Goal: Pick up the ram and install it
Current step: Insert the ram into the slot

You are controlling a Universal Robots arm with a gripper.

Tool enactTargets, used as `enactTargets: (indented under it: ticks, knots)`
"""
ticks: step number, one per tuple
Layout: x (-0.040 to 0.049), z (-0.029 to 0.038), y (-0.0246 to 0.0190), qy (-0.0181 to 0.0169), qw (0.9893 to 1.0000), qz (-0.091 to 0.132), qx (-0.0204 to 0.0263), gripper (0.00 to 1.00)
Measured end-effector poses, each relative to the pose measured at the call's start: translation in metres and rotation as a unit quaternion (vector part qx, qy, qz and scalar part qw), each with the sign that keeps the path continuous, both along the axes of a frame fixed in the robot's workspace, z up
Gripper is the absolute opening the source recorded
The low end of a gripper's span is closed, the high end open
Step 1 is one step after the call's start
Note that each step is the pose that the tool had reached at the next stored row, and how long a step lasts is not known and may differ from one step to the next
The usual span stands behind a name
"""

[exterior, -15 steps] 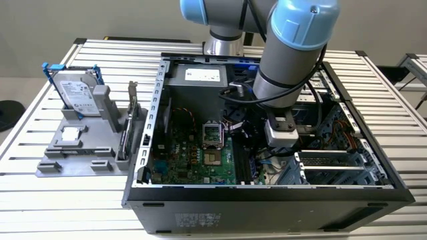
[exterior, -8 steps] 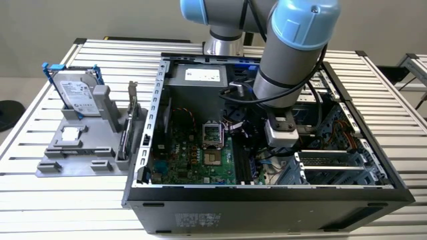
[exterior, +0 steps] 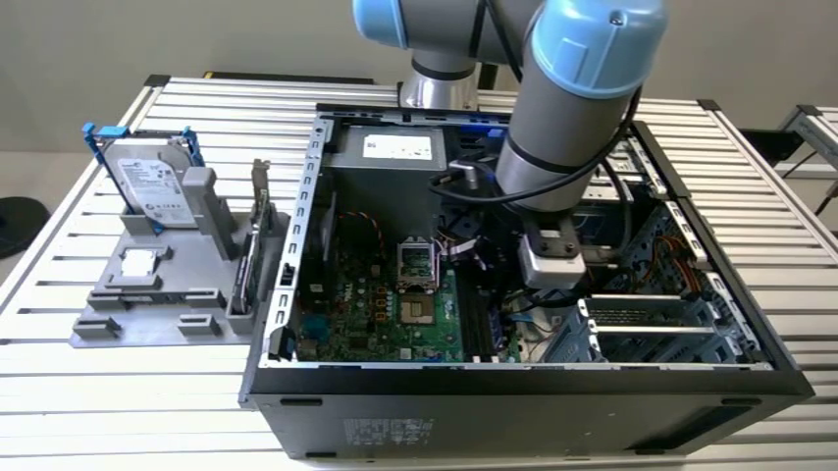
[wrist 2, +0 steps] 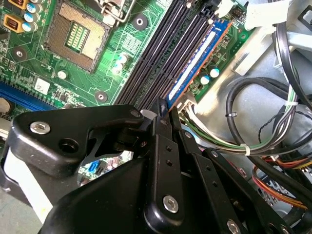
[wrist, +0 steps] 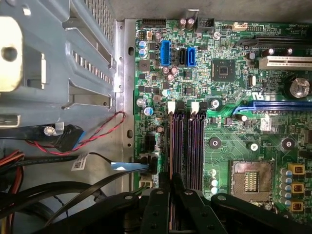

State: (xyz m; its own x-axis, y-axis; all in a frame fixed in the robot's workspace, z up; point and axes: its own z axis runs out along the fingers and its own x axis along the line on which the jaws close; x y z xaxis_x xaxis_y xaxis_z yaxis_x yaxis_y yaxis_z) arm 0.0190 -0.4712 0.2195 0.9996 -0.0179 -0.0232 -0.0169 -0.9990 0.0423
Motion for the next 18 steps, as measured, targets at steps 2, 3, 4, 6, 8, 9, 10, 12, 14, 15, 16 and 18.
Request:
enactTargets:
  ticks: [2,3,4,6,8,9,10,12,14,15,16,18]
  knots:
    - [-0.0008,0.0000,0.0000,0.0000,1.0000,0.000,0.0000,0.00]
    - [-0.0008,-0.0002,0.0001,-0.0001,1.0000,0.000,0.0000,0.00]
    - [-0.0008,-0.0005,0.0001,0.0000,1.0000,0.000,0.0001,0.00]
    - [-0.0008,-0.0015,0.0001,0.0000,1.0000,0.000,0.0001,0.00]
    - [-0.0009,-0.0027,0.0001,0.0000,1.0000,0.000,0.0000,0.00]
    - [-0.0008,-0.0032,0.0000,0.0000,1.0000,0.000,0.0000,0.00]
    - [-0.0009,-0.0034,0.0000,0.0000,1.0000,0.000,-0.0001,0.00]
    - [-0.0001,-0.0033,0.0000,0.0001,1.0000,0.000,-0.0001,0.00]
    - [0.0013,-0.0034,0.0000,0.0001,1.0000,0.000,0.0000,0.00]
    - [0.0019,-0.0035,0.0001,0.0001,1.0000,0.000,0.0000,0.00]
    - [0.0020,-0.0035,0.0001,0.0000,1.0000,0.000,0.0000,0.00]
    - [0.0021,-0.0035,0.0001,0.0000,1.0000,0.000,0.0000,0.00]
